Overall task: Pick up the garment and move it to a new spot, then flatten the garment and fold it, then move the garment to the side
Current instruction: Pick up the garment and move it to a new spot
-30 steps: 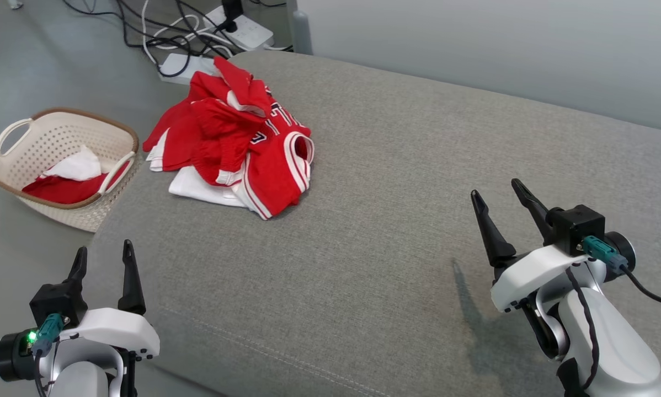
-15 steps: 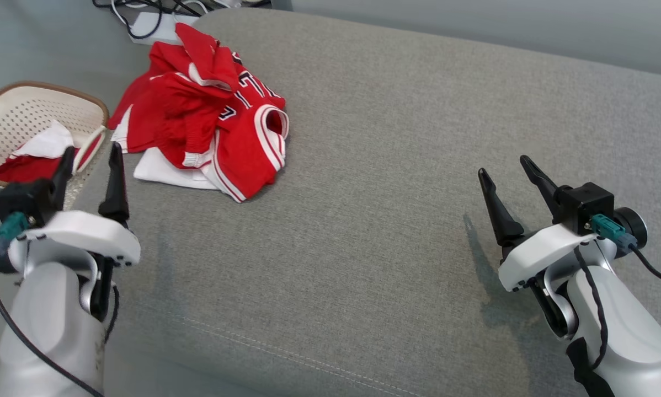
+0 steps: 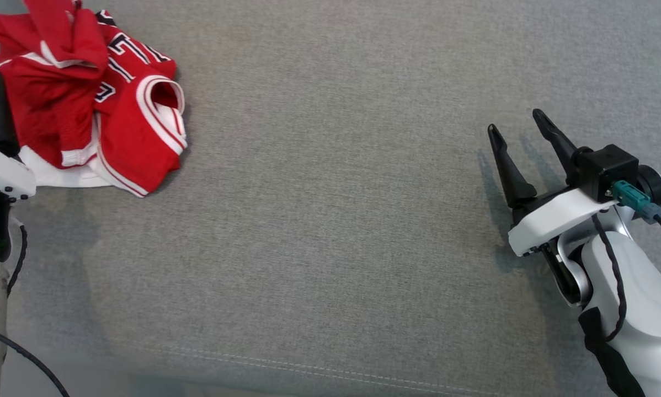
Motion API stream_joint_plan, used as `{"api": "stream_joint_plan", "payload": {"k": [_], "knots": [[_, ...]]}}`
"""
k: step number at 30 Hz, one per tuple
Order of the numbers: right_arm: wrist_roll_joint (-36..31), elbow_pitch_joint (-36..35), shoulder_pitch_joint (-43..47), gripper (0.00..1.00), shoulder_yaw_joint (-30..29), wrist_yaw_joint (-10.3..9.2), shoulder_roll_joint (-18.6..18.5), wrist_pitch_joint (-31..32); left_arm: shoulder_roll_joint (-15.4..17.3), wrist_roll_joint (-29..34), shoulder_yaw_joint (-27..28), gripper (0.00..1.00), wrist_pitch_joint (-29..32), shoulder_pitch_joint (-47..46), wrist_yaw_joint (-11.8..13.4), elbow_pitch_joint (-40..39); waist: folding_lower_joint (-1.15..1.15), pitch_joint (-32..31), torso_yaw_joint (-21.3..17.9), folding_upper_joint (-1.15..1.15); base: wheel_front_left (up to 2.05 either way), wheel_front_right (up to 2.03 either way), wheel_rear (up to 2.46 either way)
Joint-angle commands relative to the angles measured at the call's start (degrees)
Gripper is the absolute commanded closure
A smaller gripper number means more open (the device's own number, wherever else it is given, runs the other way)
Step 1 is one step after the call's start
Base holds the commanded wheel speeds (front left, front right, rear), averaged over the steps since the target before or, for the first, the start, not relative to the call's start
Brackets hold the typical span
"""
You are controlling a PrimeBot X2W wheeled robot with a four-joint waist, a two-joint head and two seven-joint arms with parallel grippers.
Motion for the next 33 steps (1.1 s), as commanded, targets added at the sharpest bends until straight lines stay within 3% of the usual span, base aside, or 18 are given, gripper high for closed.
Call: {"api": "stream_joint_plan", "payload": {"k": [1, 7, 13, 15, 16, 20, 26, 33], "knots": [[0.1, -1.6, -0.3, 0.00, 0.2, 0.24, -0.2, -0.8, 3.4, -1.3, 1.4, 0.00, -0.3, -1.8, 0.0, -0.7, 0.00, 2.2, -2.4, 0.00, 0.00, 0.00, 0.00], [0.0, -2.1, 0.0, 0.00, -0.4, 0.24, -0.5, -0.8, 4.8, -3.8, 1.8, 0.00, -0.3, -2.2, 0.0, 0.8, 0.00, 3.6, -4.5, 0.00, 0.00, 0.00, 0.00], [0.0, -2.8, -0.5, 0.00, -1.1, 0.24, -0.4, -0.8, 6.1, -3.8, 4.1, 0.00, -0.3, -3.3, 1.8, 2.5, 0.00, 5.6, -6.6, 0.00, 0.00, 0.00, 0.00], [0.0, -2.9, -0.3, 0.00, -1.5, 0.24, -0.4, -0.8, 5.4, -3.8, 4.1, 0.93, -0.3, -3.4, 1.8, 3.2, 0.00, 5.7, -6.8, 0.00, 0.00, 0.00, 0.00], [0.1, -2.9, -0.2, 0.00, -1.6, 0.24, -0.3, -0.8, 4.8, -4.3, 4.2, 1.00, -0.3, -3.5, 1.6, 3.7, 0.00, 5.7, -6.9, 0.00, 0.00, 0.00, 0.00], [0.1, -3.0, -0.2, 0.00, -2.6, 0.24, 0.6, -0.8, 5.0, -3.2, 4.4, 1.00, -0.3, -4.3, 1.3, 1.2, 0.00, 5.1, -7.0, 0.00, 0.00, 0.00, 0.00], [0.1, -2.3, 0.2, 0.00, -3.0, 0.24, 2.2, -0.8, 4.3, 5.8, 5.8, 1.00, -0.3, -4.9, 2.2, -19.4, 0.00, 2.1, -6.6, 0.00, 0.00, 0.00, 0.00], [0.7, -1.9, 1.6, 0.00, -3.1, 0.24, 3.4, -0.8, -0.8, 9.0, 1.3, 1.00, -0.3, -3.8, 0.6, -31.3, 0.00, -1.3, -7.8, 0.00, 0.00, 0.00, 0.00]]}}
